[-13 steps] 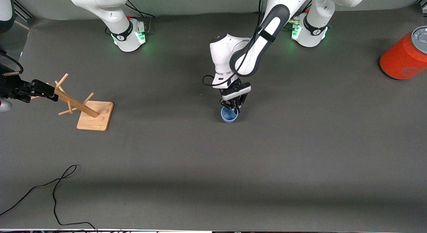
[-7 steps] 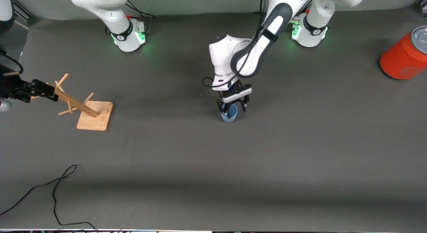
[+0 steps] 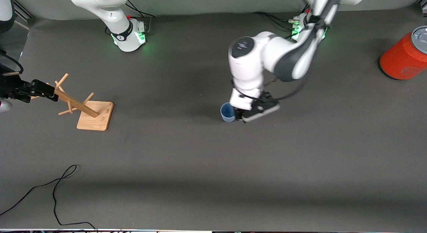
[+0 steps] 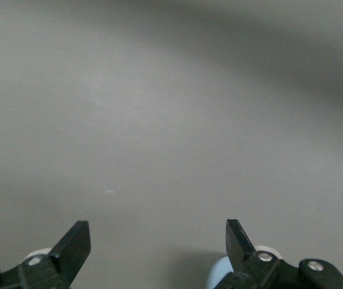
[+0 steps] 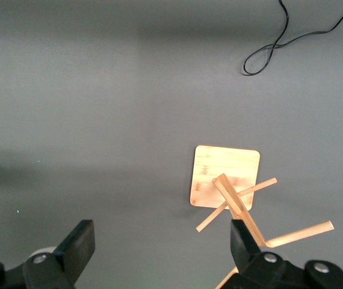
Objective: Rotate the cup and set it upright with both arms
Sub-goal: 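Open the left gripper and lift it away from the cup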
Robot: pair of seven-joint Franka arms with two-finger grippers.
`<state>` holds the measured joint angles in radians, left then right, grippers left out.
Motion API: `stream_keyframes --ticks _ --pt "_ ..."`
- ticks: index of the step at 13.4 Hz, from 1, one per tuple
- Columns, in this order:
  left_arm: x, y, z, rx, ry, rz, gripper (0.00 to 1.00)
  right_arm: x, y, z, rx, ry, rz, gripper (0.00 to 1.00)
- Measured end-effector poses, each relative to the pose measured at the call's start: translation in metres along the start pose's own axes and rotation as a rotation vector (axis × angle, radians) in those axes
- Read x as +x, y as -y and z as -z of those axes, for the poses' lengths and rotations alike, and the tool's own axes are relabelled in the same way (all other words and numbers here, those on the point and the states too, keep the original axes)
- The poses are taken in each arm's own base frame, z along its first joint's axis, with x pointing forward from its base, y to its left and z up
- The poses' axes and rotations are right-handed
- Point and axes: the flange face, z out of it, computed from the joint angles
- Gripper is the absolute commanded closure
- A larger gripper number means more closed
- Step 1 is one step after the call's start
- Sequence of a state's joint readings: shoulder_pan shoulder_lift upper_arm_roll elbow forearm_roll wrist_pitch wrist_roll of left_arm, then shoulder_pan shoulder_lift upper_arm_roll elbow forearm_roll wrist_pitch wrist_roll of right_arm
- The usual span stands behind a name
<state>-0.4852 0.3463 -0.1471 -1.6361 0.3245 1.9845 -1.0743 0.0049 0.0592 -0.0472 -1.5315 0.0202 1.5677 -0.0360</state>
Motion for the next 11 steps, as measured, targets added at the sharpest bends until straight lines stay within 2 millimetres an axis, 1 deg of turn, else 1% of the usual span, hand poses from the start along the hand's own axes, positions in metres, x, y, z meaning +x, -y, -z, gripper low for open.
stream_keyframes --ticks 1,2,3,4,5,6,7,8,9,10,11 --pt "0.035 0.029 0.010 0.006 0.058 -0.043 0.00 0.000 0.000 0.000 0.000 0.000 0.000 0.00" --pt "0.070 0.063 0.016 -0.001 0.108 -0.085 0.00 0.000 0.000 0.000 0.000 0.000 0.000 0.00" --pt "0.103 0.099 0.018 -0.023 0.144 -0.121 0.00 0.000 0.000 0.000 0.000 0.000 0.000 0.00" --pt "0.131 0.137 0.017 -0.047 0.168 -0.142 0.00 0.000 0.000 0.000 0.000 0.000 0.000 0.00" --pt "0.154 0.176 0.014 -0.063 0.188 -0.156 0.00 0.000 0.000 0.000 0.000 0.000 0.000 0.00" --pt "0.170 0.212 0.009 -0.068 0.210 -0.170 0.00 0.000 0.000 0.000 0.000 0.000 0.000 0.00" --pt "0.183 0.243 0.006 -0.079 0.223 -0.179 0.00 0.000 0.000 0.000 0.000 -0.001 0.000 0.00" --pt "0.192 0.267 0.003 -0.097 0.233 -0.179 0.00 0.000 0.000 0.000 0.000 -0.001 0.000 0.00" --pt "0.196 0.287 0.001 -0.116 0.243 -0.180 0.00 0.000 0.000 0.000 0.000 -0.001 0.000 0.00" --pt "0.197 0.301 0.000 -0.124 0.248 -0.185 0.00 0.000 0.000 0.000 0.000 -0.001 0.000 0.00" --pt "0.194 0.310 0.005 -0.123 0.250 -0.191 0.00 0.000 0.000 0.000 0.000 0.000 0.000 0.00"
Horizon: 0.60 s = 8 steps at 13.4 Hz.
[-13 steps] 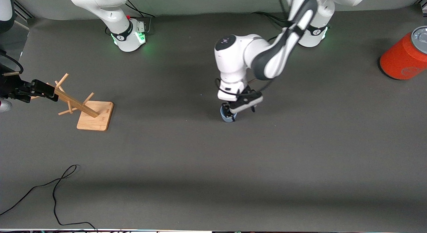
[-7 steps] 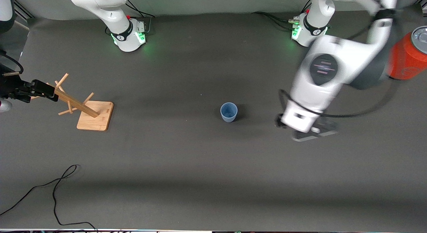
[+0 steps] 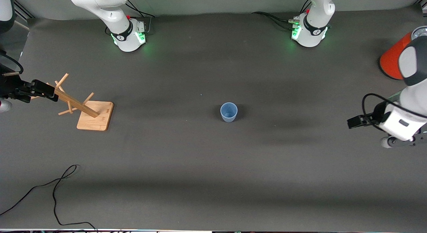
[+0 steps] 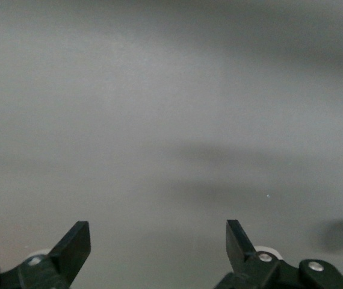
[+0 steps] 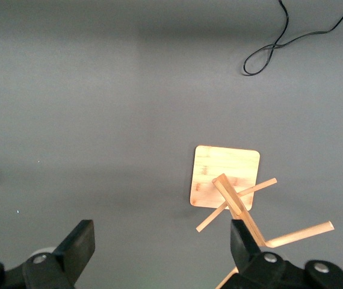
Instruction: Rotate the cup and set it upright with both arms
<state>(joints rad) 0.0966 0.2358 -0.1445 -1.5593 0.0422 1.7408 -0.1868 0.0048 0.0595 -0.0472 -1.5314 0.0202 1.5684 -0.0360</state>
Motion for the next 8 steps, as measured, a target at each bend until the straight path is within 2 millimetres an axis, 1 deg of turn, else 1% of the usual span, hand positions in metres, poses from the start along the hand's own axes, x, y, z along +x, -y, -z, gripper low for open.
stream_keyframes --ticks 1,4,5,8 --pt "-0.007 -0.001 0.006 0.004 0.001 -0.008 0.00 0.000 0.000 0.000 0.000 0.000 0.000 0.00" --pt "-0.029 -0.011 0.021 0.015 0.012 -0.031 0.00 0.000 0.000 0.000 0.000 0.000 0.000 0.00" --pt "-0.034 -0.012 0.024 0.017 0.018 -0.034 0.00 0.000 0.000 0.000 0.000 0.000 0.000 0.00" --pt "-0.036 -0.011 0.028 0.019 0.017 -0.032 0.00 0.000 0.000 0.000 0.000 0.000 0.000 0.00"
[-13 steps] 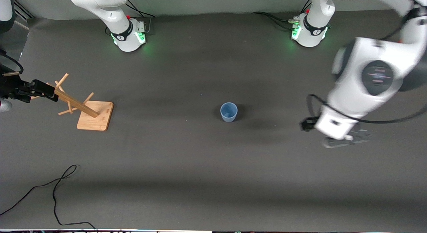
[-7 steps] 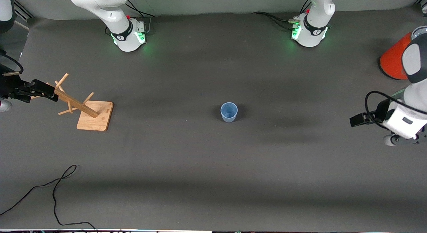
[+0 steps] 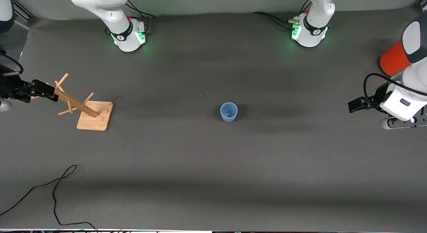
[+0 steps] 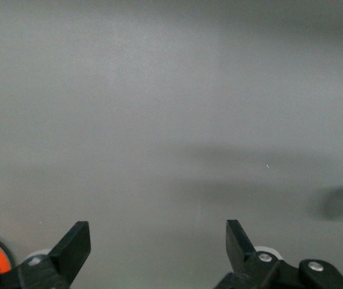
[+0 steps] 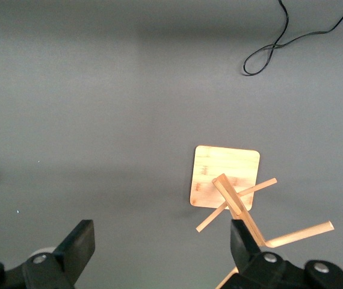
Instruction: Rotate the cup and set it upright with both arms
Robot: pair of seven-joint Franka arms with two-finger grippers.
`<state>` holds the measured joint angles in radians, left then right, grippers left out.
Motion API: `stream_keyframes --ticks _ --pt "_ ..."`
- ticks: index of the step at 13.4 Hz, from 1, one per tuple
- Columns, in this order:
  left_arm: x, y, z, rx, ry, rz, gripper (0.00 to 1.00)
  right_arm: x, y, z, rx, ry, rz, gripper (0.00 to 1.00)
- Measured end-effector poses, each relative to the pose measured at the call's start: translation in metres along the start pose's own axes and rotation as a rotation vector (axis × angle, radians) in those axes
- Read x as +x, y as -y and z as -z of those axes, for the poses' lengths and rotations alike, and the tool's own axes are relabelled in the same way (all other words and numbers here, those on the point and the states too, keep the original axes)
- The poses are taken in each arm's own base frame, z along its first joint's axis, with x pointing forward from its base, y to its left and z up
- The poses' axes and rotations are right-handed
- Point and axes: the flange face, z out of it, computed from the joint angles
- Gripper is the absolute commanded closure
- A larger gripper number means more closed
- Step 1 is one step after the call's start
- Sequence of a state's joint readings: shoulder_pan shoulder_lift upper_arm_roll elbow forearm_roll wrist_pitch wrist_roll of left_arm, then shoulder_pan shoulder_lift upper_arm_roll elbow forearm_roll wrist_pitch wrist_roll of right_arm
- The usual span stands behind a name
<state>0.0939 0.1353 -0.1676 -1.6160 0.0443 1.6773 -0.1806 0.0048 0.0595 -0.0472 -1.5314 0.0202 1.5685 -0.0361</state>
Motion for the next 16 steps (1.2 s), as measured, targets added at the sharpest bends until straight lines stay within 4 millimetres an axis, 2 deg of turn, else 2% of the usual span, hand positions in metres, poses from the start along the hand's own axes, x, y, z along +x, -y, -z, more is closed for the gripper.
stream_keyframes --ticks 5,8,12,16 --pt "0.000 -0.001 0.000 -0.001 0.000 -0.015 0.00 0.000 0.000 0.000 0.000 0.000 0.000 0.00" --pt "-0.003 -0.008 0.004 0.006 -0.007 -0.032 0.00 0.000 0.000 0.000 0.000 0.000 0.000 0.00" --pt "-0.006 0.005 0.017 0.024 -0.027 -0.066 0.00 0.000 0.000 0.000 0.000 0.000 0.000 0.00" --pt "-0.005 0.008 0.023 0.024 -0.037 -0.072 0.00 0.000 0.000 0.000 0.000 0.000 0.000 0.00"
